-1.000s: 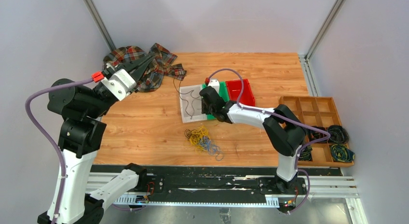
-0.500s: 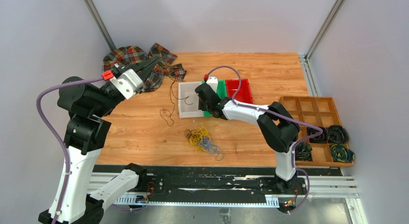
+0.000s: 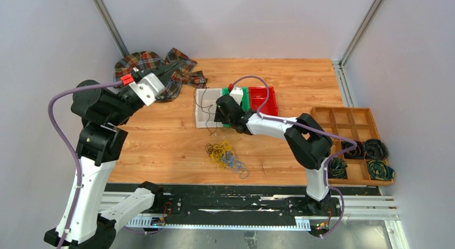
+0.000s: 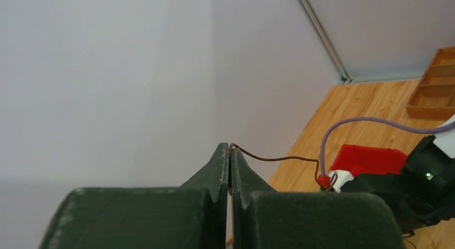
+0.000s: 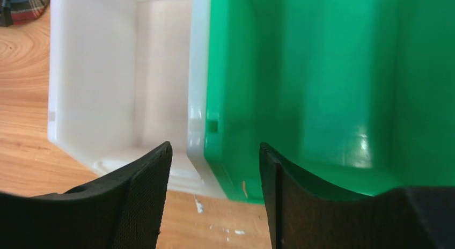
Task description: Untangle the cables
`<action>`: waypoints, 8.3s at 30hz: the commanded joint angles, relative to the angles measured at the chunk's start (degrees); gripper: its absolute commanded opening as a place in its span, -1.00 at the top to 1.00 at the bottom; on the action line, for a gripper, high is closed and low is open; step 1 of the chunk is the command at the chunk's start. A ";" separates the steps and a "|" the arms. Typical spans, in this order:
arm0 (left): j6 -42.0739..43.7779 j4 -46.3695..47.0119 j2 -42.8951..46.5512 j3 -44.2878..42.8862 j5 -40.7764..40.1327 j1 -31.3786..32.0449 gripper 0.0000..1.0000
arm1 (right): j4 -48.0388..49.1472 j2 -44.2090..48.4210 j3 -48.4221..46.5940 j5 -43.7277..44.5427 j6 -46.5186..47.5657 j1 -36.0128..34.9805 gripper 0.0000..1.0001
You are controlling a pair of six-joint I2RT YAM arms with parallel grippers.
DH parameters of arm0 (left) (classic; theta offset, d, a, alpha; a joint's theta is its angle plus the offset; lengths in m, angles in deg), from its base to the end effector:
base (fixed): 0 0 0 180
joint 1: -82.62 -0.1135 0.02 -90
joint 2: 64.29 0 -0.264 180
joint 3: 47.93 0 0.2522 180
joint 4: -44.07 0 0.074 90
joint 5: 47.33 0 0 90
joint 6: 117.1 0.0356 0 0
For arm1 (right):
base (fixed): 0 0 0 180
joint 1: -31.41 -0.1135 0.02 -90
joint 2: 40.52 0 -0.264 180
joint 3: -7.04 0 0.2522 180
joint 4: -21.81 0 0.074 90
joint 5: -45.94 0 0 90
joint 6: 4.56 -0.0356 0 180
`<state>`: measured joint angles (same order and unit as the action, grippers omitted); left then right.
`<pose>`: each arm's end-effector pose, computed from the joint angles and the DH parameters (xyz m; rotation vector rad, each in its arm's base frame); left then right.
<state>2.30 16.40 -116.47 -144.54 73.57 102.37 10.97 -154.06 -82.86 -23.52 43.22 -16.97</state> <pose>0.1240 -0.0639 0.5287 0.9354 0.9363 -0.2012 0.3049 0.3243 0.1936 0.0900 2.1760 0.5348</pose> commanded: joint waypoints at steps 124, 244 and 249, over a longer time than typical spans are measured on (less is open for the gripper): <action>4.34 -37.37 -37.57 15.62 3.87 10.57 -0.48 | -1.20 54.48 42.31 -3.39 3.31 4.53 -0.24; -18.50 -42.73 -19.31 -17.35 -1.38 11.10 0.99 | 33.77 30.47 28.31 -4.78 23.22 -17.10 -0.37; -16.43 -42.70 -20.95 -28.33 -5.74 11.10 0.99 | 35.14 27.65 29.34 -5.19 20.47 -16.93 -0.32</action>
<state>-15.38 -26.44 -136.52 -165.06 70.94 113.16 42.90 -124.97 -53.07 -28.37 65.80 -33.17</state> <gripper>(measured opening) 0.014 0.670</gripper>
